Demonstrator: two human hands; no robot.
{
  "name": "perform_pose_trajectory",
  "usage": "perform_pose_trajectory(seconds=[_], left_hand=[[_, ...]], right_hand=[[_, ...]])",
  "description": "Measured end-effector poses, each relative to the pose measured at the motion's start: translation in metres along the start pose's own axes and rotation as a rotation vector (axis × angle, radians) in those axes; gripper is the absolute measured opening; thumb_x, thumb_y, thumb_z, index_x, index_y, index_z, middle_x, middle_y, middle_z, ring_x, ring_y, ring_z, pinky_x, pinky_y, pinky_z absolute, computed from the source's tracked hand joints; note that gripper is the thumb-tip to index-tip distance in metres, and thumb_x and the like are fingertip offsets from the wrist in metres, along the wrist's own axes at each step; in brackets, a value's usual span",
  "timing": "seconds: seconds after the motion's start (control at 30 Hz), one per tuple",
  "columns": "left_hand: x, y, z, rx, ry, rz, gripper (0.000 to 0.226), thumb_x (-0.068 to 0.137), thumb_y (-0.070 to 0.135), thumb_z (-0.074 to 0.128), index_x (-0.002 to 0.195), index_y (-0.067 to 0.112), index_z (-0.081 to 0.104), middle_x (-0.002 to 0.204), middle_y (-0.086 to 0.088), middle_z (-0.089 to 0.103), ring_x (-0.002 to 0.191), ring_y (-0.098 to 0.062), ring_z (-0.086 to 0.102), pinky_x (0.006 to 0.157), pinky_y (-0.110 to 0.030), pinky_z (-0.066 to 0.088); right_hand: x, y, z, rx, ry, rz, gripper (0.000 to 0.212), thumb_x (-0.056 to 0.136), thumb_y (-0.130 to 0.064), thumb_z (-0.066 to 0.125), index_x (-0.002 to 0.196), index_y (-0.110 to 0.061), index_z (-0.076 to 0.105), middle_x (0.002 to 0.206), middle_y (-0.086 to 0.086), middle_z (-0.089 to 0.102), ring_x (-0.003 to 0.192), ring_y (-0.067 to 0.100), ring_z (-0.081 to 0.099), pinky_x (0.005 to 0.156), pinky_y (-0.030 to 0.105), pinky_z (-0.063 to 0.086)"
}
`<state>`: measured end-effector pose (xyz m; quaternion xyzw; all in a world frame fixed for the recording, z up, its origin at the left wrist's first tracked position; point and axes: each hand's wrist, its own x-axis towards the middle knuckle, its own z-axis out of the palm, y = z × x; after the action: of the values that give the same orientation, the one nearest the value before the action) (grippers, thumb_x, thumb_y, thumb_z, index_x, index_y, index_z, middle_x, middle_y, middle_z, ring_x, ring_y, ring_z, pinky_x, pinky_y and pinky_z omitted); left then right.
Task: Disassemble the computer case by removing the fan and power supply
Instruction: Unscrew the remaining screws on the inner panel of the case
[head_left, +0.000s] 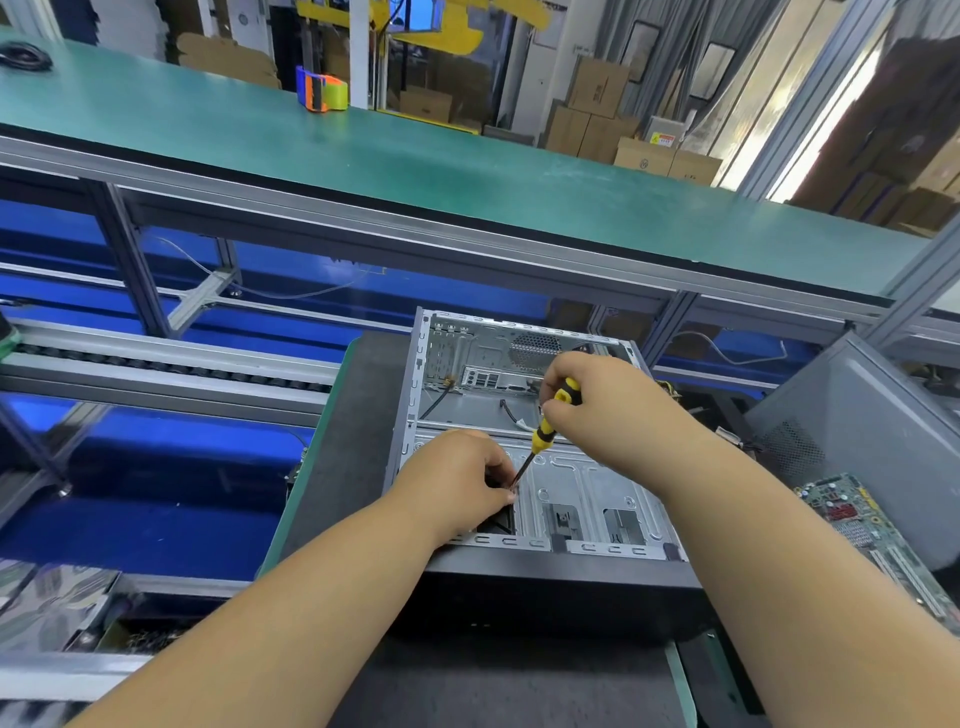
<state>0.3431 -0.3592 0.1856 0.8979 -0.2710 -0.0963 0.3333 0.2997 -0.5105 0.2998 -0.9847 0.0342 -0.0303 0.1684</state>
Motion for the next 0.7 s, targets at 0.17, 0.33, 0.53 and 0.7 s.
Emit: perform_pose_trajectory(seconds=[0.17,0.33,0.53,0.7], left_hand=[[-0.0003,-0.0004,0.0003,-0.003,-0.003,0.001,0.01,0.079,0.037,0.074,0.078,0.04,0.065,0.091,0.014,0.063,0.088,-0.006,0.059,0.081,-0.033,0.055],[-0.0001,-0.0012,0.0002,-0.002,-0.006,-0.002,0.008,0.078,0.036,0.074,0.082,0.039,0.067,0.092,0.014,0.063,0.088,-0.006,0.06,0.08,-0.033,0.054],[0.0008,-0.0018,0.0017,0.002,0.008,-0.004,0.007,0.079,0.038,0.073,0.085,0.037,0.069,0.092,0.015,0.063,0.088,-0.005,0.059,0.08,-0.03,0.054],[0.0019,-0.0032,0.0024,0.006,0.007,-0.005,0.008,0.079,0.037,0.073,0.087,0.035,0.07,0.091,0.015,0.064,0.087,-0.005,0.06,0.08,-0.029,0.054]], right_hand=[[-0.0008,0.0001,0.001,-0.038,0.02,-0.008,0.008,0.089,-0.029,0.055,0.086,-0.024,0.061,0.074,-0.006,0.058,0.066,0.015,0.051,0.052,0.027,0.033],[0.0018,-0.0018,0.0011,-0.227,0.073,-0.046,0.033,0.096,-0.055,0.047,0.086,-0.026,0.058,0.065,-0.008,0.054,0.061,0.004,0.047,0.049,0.027,0.028],[0.0019,-0.0015,0.0024,-0.099,0.019,-0.093,0.006,0.092,-0.026,0.057,0.096,-0.025,0.053,0.072,-0.01,0.054,0.062,0.003,0.046,0.051,0.027,0.031],[-0.0006,-0.0027,0.0048,-0.046,0.022,-0.093,0.003,0.088,-0.022,0.055,0.089,-0.024,0.054,0.077,-0.006,0.06,0.063,0.01,0.048,0.052,0.028,0.033]])
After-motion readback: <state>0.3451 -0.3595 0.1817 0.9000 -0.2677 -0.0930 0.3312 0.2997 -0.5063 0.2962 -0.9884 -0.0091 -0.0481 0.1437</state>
